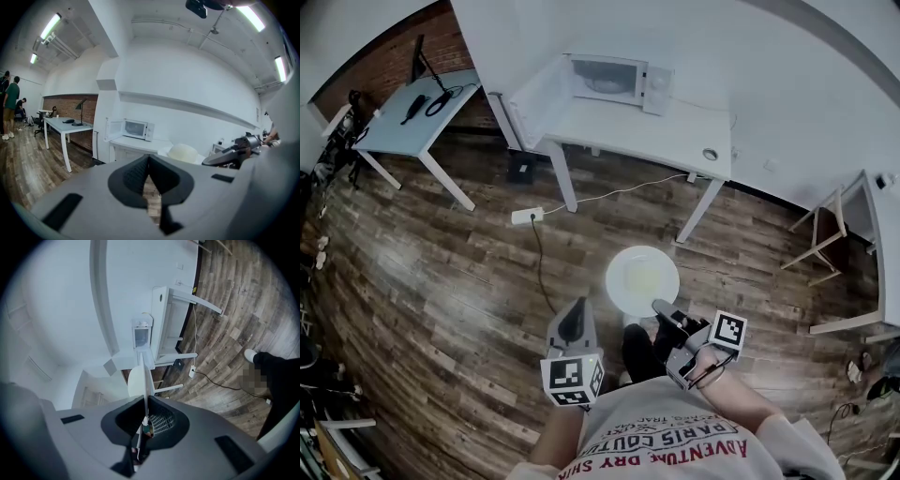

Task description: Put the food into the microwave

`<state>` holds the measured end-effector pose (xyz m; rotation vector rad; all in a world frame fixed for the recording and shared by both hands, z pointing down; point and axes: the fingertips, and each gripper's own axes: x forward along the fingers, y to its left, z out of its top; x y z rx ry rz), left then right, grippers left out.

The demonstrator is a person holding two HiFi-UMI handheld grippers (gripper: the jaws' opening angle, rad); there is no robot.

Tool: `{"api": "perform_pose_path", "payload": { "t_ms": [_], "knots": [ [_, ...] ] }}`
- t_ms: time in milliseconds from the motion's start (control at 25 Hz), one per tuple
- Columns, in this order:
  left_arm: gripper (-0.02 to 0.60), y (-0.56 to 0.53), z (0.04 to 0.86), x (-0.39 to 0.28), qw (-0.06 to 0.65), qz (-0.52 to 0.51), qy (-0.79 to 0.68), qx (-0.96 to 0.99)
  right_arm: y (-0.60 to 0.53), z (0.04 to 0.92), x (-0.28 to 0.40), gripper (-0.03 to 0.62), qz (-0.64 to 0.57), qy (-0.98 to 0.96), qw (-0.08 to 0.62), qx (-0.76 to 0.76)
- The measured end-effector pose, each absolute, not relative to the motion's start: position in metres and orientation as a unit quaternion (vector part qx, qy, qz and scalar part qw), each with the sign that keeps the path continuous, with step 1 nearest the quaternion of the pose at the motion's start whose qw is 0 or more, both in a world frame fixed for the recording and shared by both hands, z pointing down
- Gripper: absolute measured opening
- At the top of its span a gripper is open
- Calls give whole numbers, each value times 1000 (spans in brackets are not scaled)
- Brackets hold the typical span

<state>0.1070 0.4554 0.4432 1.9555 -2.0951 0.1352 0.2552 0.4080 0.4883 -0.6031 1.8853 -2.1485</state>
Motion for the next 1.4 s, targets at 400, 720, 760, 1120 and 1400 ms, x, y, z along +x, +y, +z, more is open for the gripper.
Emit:
{"api": "perform_pose_path", "payload": {
  "t_ms": [400,720,760,1120,1400],
  "knots": [
    [6,352,434,59,126,61,-735,663,294,494,206,25,-741,634,102,-195],
    [6,250,418,30,108,61,-729,673,200,484,177,25,-736,642,102,-187],
    [6,239,417,28,106,60,-729,673,190,482,175,25,-735,644,102,-186],
    [6,175,415,13,109,60,-724,678,128,483,174,25,-733,642,112,-195],
    [7,121,426,6,111,72,-701,701,90,490,167,25,-730,638,124,-211]
  ]
}}
